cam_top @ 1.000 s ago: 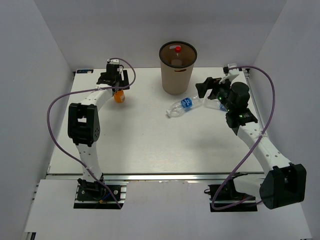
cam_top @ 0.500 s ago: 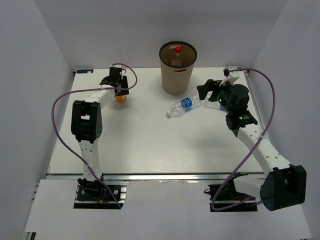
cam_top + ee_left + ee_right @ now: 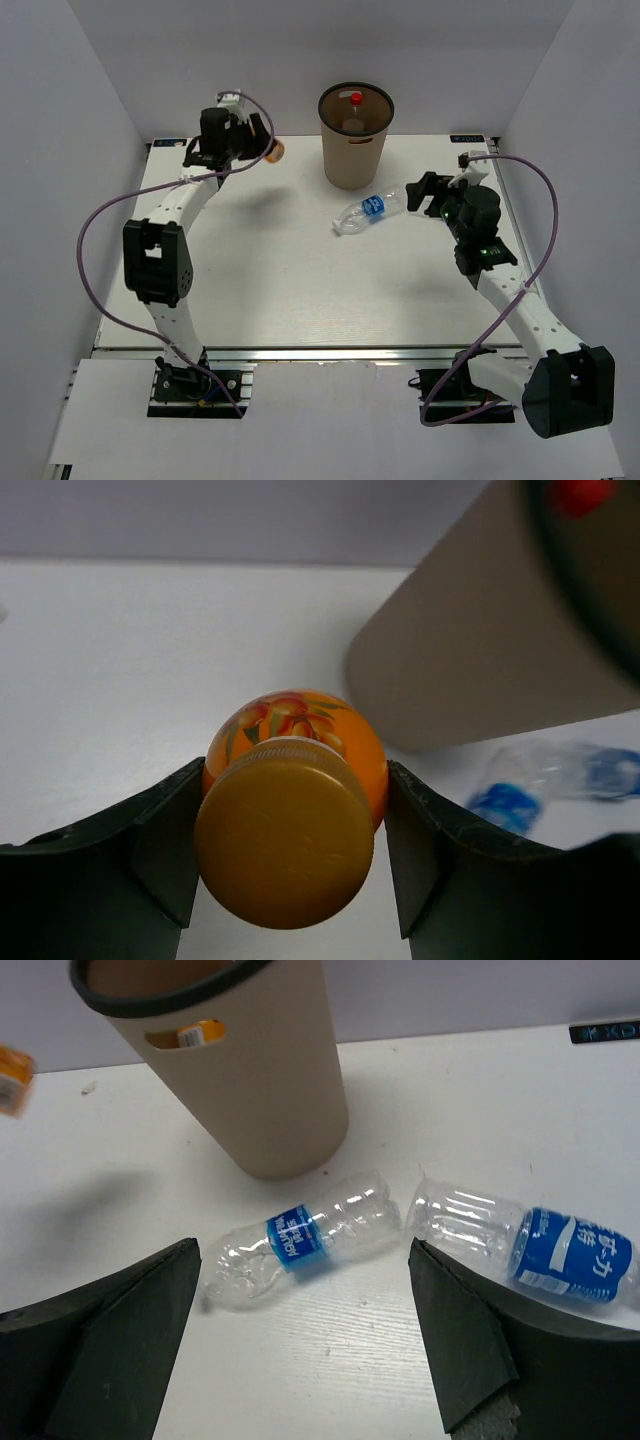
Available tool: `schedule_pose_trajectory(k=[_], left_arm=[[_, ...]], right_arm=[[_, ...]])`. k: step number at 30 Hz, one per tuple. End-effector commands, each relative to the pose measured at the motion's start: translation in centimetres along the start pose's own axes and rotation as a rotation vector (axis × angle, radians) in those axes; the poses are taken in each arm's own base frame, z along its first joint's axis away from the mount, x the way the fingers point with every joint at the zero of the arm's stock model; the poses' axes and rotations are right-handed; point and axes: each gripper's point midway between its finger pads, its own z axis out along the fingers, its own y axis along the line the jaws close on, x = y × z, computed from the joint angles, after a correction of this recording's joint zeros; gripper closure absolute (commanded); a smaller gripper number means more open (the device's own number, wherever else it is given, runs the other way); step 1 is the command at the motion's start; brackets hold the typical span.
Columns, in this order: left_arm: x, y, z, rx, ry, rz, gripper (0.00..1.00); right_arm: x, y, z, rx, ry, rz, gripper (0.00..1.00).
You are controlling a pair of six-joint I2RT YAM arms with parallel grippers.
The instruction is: Put the plastic bottles in the bin
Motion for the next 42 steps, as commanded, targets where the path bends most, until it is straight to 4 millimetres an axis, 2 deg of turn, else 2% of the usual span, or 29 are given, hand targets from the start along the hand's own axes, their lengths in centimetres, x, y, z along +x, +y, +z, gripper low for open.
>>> schedule_pose_trajectory(k=[1,2,4,5,7,8,9,10,11,12,13,15,16,20,21,22,23,25,26,28,29,30,31,37,41,42], left_arm=[[-11.6,-9.8,-6.6,0.330,-0.317,0.025,0.89],[-13.5,-10.9,-7.5,0.371,-0.380,0.036,0.89],[-14.9,-12.8,-8.5,0.446,-0.414,0.026,0.89],[-16.2,-14.2,-8.7,0.481,-0.446,0.037,0.88],[-17.1,-15.8,-8.5,0.516,-0.454,0.046,0.86],[-15.9,-16.1,-6.3,0.522,-0.409,0.040,0.85],[-17.9,-18.5,-7.3,0.565,-0.449,0.065,0.85],[-18.0,-19.2,-6.5,0.569,-0.442,0.080,0.85],[-15.8,-19.7,-3.5,0.553,-0.371,0.072,0.85],[-16.1,-20.3,-3.1,0.549,-0.379,0.081,0.85],[-17.8,-21.5,-3.8,0.553,-0.429,0.117,0.84],[-16.3,-22.5,-2.0,0.559,-0.408,0.128,0.83],[-16.5,-23.4,-2.0,0.585,-0.450,0.140,0.82],[-16.1,-24.3,-0.2,0.546,-0.502,0.152,0.80],[-14.7,-24.5,1.6,0.518,-0.488,0.148,0.78],[-15.6,-25.1,1.3,0.508,-0.522,0.179,0.76],[-14.8,-25.5,2.0,0.494,-0.504,0.185,0.68],[-14.0,-24.9,2.9,0.444,-0.493,0.188,0.58],[-13.7,-24.9,3.0,0.439,-0.488,0.188,0.44],[-13.9,-24.5,2.6,0.414,-0.493,0.179,0.25],[-13.6,-24.3,2.7,0.407,-0.485,0.177,0.11],[-13.8,-24.4,2.5,0.406,-0.487,0.178,0.04],[-14.1,-24.5,2.1,0.405,-0.486,0.182,0.02],[-15.5,-25.7,-1.0,0.439,-0.499,0.224,0.02],[-15.4,-24.5,-2.1,0.371,-0.463,0.238,0.02],[-15.7,-24.3,-3.4,0.357,-0.463,0.253,0.02]], right_arm=[[-0.4,-1.0,0.1,0.039,-0.030,0.041,0.11],[-0.4,-1.1,0.1,0.040,-0.030,0.044,0.11],[-0.5,-1.2,-0.2,0.040,-0.038,0.046,0.11],[-0.6,-1.1,-0.2,0.039,-0.042,0.046,0.11],[-0.5,-1.3,-0.5,0.040,-0.048,0.046,0.11],[-0.4,-1.4,-0.5,0.046,-0.044,0.046,0.11],[-0.4,-1.5,-0.6,0.049,-0.045,0.047,0.11],[-0.4,-1.7,-0.7,0.057,-0.046,0.047,0.11],[-0.2,-1.8,-0.7,0.061,-0.042,0.047,0.11],[-0.1,-1.9,-0.8,0.063,-0.041,0.046,0.11],[-0.1,-2.0,-0.8,0.063,-0.042,0.045,0.11],[-0.1,-2.2,-0.9,0.065,-0.040,0.042,0.11],[-0.3,-2.0,-1.0,0.058,-0.040,0.047,0.11],[-0.2,-1.6,-1.1,0.035,-0.033,0.051,0.11],[-0.1,-1.7,-1.2,0.035,-0.026,0.044,0.11],[0.1,-1.9,-1.2,0.043,-0.020,0.038,0.11],[0.2,-2.0,-1.3,0.050,-0.015,0.035,0.11],[0.4,-2.5,-1.4,0.072,-0.009,0.027,0.11],[0.5,-2.6,-1.5,0.076,-0.007,0.025,0.11],[0.7,-2.7,-1.5,0.081,0.000,0.019,0.11],[0.8,-2.8,-1.4,0.083,0.006,0.018,0.11],[0.9,-2.9,-1.3,0.085,0.012,0.014,0.11],[0.9,-2.9,-1.2,0.088,0.022,0.013,0.11],[1.7,-3.3,-0.6,0.105,0.078,0.015,0.11],[1.2,-4.3,-0.4,0.134,0.081,-0.067,0.11],[1.4,-3.6,-0.2,0.064,0.109,-0.120,0.11]])
